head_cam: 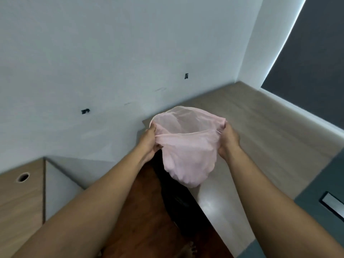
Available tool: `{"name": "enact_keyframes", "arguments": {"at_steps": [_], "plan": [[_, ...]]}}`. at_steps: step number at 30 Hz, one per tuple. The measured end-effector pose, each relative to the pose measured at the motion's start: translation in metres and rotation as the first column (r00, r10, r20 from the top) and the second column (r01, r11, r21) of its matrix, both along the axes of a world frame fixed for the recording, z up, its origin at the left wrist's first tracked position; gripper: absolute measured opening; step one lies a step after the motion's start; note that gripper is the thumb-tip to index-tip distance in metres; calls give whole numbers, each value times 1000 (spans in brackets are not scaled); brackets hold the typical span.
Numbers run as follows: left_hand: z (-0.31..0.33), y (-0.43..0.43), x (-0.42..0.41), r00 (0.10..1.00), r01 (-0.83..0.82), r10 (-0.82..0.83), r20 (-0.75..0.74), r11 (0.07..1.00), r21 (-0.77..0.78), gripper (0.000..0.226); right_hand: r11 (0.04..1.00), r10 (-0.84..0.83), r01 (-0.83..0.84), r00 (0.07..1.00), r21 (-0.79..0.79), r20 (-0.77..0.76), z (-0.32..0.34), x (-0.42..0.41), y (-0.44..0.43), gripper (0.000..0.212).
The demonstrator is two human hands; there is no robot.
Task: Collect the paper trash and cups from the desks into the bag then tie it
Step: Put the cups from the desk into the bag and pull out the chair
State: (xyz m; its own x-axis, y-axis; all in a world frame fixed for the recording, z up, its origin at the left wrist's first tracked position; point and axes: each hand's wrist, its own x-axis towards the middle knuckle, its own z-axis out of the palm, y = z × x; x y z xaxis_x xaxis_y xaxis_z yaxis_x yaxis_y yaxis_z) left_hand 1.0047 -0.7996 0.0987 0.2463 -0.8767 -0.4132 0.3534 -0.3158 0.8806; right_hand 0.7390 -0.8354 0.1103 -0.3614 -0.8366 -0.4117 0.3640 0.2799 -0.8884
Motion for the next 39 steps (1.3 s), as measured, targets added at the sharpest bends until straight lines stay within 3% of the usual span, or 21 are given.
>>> {"name": "enact_keyframes", "arguments": {"at_steps": [9, 14, 17, 19, 23, 26, 28, 39], "plan": [[43, 153, 92, 970, -227, 220, -100, 972, -62, 31, 968, 226, -216, 971, -129, 75, 52, 99, 89, 22], [61, 242, 151, 930, -359, 350, -113, 930, -72, 32, 885, 454, -444, 889, -141, 53, 57, 170, 130, 29], [64, 291, 187, 896, -437, 426, -126, 895, -85, 32, 774, 629, -619, 776, -135, 46, 46, 215, 145, 77], [62, 323, 215, 866, -496, 483, -127, 861, -108, 33, 686, 724, -717, 689, -126, 20, 45, 248, 164, 91], [59, 385, 263, 801, -599, 590, -101, 790, -132, 33, 573, 813, -814, 579, -94, -54, 50, 313, 211, 72], [59, 428, 293, 759, -650, 649, -55, 748, -133, 54, 518, 849, -849, 525, -104, -55, 54, 361, 243, 40], [59, 454, 314, 741, -668, 671, -30, 733, -124, 55, 453, 887, -887, 458, -92, -53, 56, 394, 263, 22], [39, 512, 454, 561, -828, 827, -35, 560, -34, 52, 253, 966, -967, 252, 4, -51, 31, 577, 280, 42]]}}
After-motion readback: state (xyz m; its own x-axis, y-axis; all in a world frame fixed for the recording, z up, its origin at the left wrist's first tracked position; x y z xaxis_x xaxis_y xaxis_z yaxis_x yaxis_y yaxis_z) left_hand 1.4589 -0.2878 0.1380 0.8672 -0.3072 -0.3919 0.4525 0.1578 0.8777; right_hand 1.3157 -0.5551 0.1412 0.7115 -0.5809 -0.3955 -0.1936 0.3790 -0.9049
